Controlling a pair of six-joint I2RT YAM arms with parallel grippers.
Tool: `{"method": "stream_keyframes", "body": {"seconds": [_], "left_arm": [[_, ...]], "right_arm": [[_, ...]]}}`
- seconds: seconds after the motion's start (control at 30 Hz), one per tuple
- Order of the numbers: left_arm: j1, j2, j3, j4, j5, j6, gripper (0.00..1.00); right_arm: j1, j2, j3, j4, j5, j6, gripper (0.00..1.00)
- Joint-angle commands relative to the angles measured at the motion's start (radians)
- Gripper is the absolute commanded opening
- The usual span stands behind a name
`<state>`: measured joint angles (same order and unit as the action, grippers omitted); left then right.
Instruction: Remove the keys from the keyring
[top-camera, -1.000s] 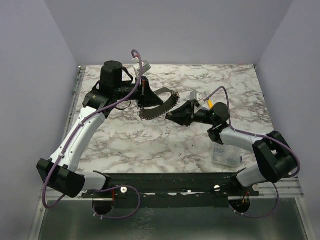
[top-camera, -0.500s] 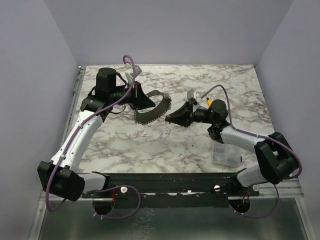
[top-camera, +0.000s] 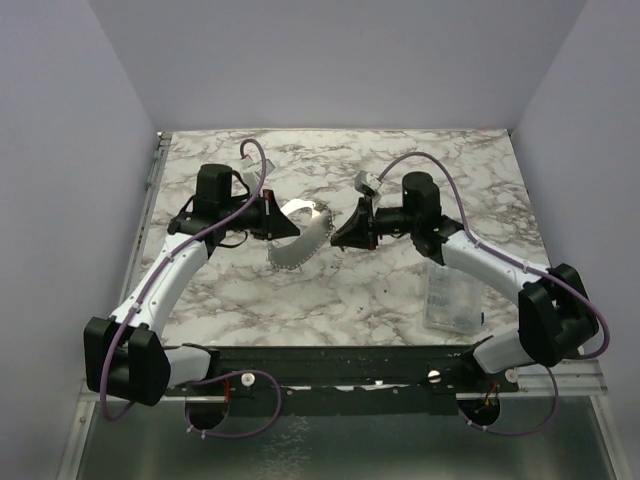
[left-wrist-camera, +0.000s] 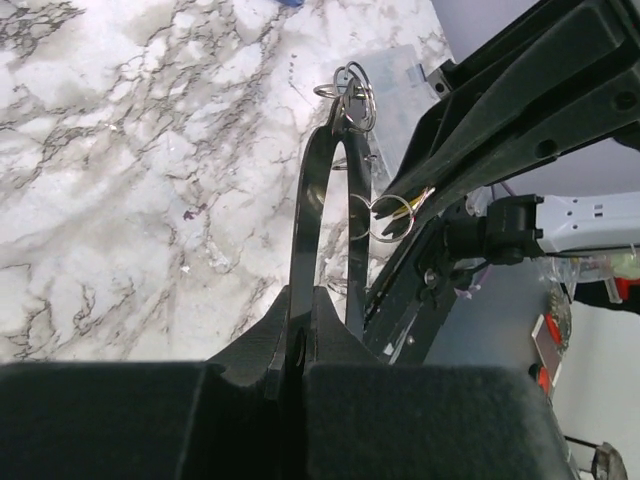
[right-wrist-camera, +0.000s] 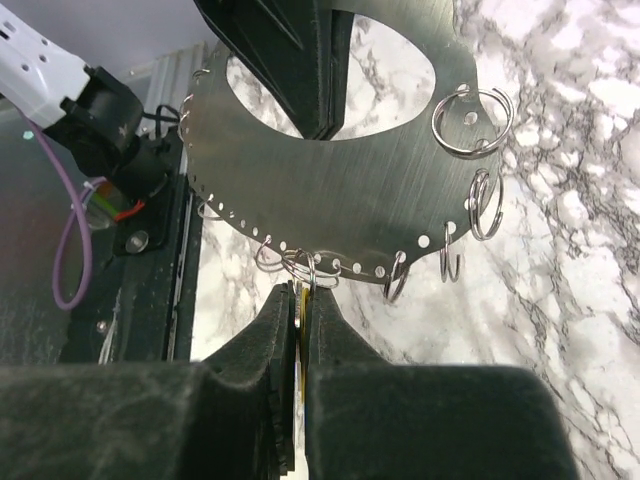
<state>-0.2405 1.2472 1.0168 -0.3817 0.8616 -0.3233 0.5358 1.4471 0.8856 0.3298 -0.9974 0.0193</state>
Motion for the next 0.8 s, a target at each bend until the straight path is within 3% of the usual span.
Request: {"method": "stream_keyframes", "body": {"seconds": [0.0,0.23,0.5,0.73,0.77], "left_arm": [[0.017,0.011,-0.055,0.006,-0.128,0.049,0.00],[0.017,0.098,-0.155,0.072,-0.100,0.115,0.00],[0.032,0.220,-0.237,0.206,-0.104,0.179,0.00],[0.032,0.309,-0.248,0.225,-0.122,0.272,0.00],[0.031,0.320,-0.255,0.232,-0.127,0.290,0.04]], "right_arm": [[0.006,0.037,0.123,-0.298,-0.012,-0.140,0.01],[0.008,0.180,0.230,-0.648,-0.001,-0.216,0.01],[0.006,0.313,0.260,-0.763,0.053,-0.225,0.01],[0.008,0.447,0.352,-0.847,0.045,-0.249,0.01],[0.009,0.458,0.354,-0.845,0.041,-0.249,0.01]]}}
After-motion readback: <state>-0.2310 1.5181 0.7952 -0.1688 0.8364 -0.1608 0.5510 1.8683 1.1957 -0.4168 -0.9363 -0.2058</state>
